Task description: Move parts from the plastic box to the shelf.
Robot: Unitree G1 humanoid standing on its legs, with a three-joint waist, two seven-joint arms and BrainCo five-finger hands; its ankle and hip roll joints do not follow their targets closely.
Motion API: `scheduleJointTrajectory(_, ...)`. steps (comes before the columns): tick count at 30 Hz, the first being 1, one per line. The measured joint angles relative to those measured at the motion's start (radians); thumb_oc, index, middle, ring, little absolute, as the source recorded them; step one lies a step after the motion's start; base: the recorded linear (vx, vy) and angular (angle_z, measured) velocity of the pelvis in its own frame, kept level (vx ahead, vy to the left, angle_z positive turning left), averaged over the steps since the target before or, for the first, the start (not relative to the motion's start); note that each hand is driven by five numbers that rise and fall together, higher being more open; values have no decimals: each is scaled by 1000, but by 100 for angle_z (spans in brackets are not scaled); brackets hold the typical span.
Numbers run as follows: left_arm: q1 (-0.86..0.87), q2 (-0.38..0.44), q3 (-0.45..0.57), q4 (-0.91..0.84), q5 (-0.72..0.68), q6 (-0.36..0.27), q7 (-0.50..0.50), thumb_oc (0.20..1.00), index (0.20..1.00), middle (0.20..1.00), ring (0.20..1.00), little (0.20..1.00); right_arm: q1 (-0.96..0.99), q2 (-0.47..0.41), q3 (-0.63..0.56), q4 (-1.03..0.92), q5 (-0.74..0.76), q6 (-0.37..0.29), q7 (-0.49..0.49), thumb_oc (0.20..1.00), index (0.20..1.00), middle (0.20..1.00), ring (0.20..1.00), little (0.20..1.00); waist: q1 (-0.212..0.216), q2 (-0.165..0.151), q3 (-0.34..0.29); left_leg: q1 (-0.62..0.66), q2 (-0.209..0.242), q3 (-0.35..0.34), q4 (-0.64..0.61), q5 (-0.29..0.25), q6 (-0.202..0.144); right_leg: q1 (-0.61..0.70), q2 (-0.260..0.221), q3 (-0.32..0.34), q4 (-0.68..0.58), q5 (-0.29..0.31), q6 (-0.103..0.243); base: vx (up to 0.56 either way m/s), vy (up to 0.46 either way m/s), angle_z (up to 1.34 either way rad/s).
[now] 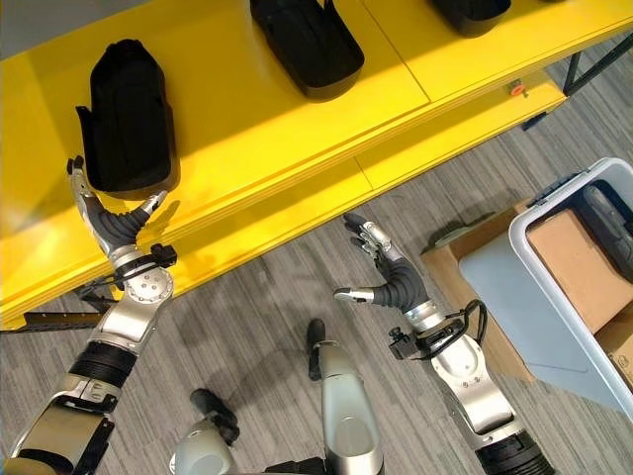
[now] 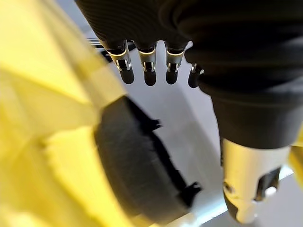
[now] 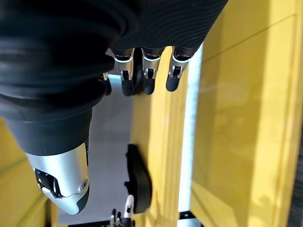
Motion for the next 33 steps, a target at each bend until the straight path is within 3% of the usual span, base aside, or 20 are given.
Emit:
scheduleJointTrajectory(8,4,-65,84,37,-76,-1,117,1000,1000,1000,1000,1000,0,0,-2,-2,-38,0,-15,1000,1000,1000,1000,1000,1,0,1,3,3,-3,-3,3,-4,8,-1,-8,-2,1,-1,-7,-20,3)
scheduleJointTrajectory(16,-3,-67,86,70,-75,19,121,1000,1000,1000,1000,1000,0,0,-2,-2,-38,1,-25,1000,1000,1000,1000,1000,-4,-2,1,7,5,0,-4,3,-4,18,3,-10,-13,1,0,4,-18,1)
scheduleJointTrajectory(21,-33,-63,85,110,-74,24,101,1000,1000,1000,1000,1000,-2,0,-2,-2,-38,7,-25,1000,1000,1000,1000,1000,-8,-11,6,7,11,2,-4,3,-4,18,9,-11,-14,2,-2,4,-14,-1)
scheduleJointTrajectory(27,-86,-27,72,151,-67,24,1,1000,1000,1000,1000,1000,-8,-1,-2,-2,-37,17,-27,1000,1000,1000,1000,1000,-14,-22,6,9,18,7,-4,3,-4,19,17,-10,-17,2,-2,0,-11,0)
scheduleJointTrajectory(33,-174,8,27,254,-72,21,-46,1000,1000,1000,1000,1000,-7,-1,-2,4,-37,17,-17,1000,1000,1000,1000,1000,-43,-27,5,18,20,27,-4,3,-5,20,20,-4,-20,2,-2,11,8,-4)
